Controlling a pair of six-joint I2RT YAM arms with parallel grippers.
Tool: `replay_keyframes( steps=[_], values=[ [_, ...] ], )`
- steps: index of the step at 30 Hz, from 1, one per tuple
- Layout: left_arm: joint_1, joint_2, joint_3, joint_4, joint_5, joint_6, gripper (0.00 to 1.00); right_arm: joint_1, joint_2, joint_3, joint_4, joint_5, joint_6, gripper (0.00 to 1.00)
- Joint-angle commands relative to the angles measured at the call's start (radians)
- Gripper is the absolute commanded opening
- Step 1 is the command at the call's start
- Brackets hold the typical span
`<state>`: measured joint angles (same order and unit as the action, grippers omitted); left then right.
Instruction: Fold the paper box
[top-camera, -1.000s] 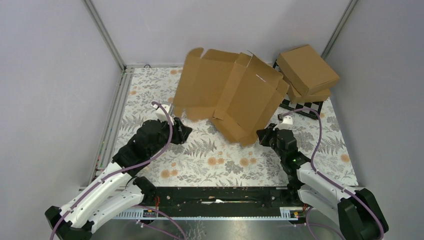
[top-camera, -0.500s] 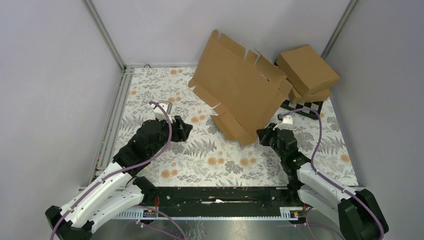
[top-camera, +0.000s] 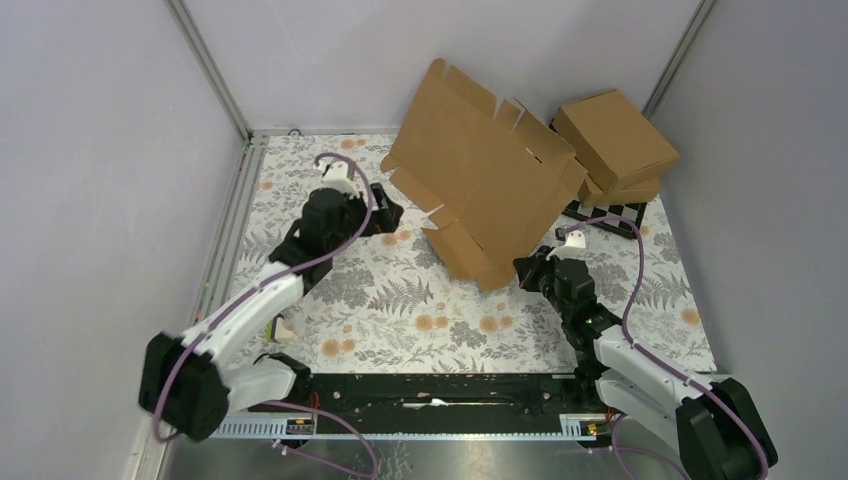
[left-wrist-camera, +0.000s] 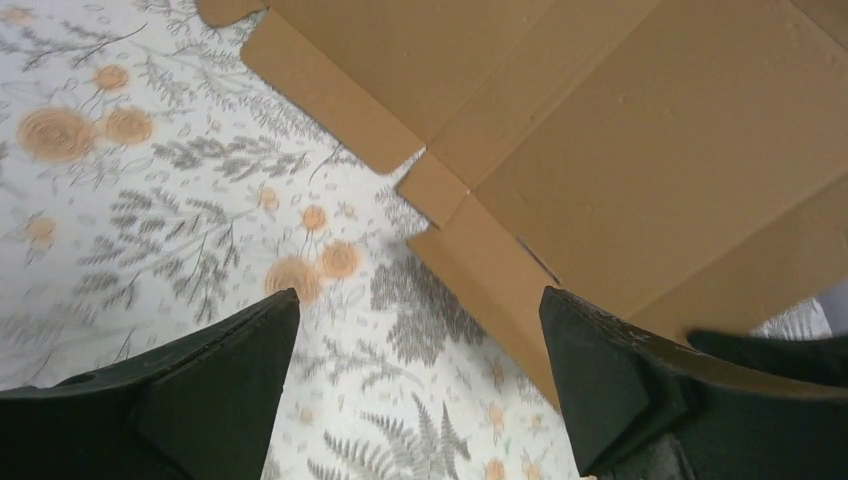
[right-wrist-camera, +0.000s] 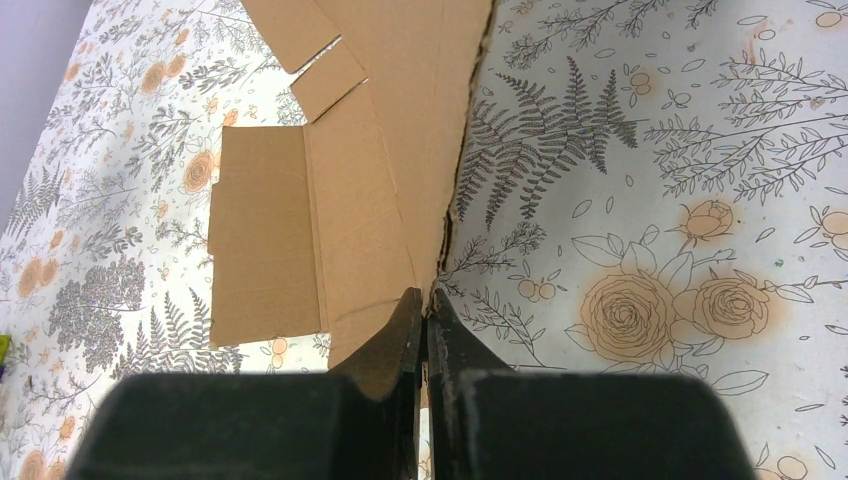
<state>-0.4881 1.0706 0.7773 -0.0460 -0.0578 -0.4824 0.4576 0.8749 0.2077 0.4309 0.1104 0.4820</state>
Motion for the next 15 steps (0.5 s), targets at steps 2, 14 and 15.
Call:
replay_keyframes(
  steps=[2,14,15],
  values=[
    [0.113,0.258,0.159,0.279,0.186,0.011,0.99,0.006,-0.032,0.044,-0.031,-0.003,-0.015,0.00],
    [0.142,0.199,0.014,0.207,0.283,-0.107,0.99,0.006,-0.038,0.092,-0.180,-0.273,0.241,0.00],
    [0.143,0.167,-0.027,0.197,0.287,-0.130,0.99,0.005,-0.015,0.082,-0.152,-0.291,0.275,0.00]
  ],
)
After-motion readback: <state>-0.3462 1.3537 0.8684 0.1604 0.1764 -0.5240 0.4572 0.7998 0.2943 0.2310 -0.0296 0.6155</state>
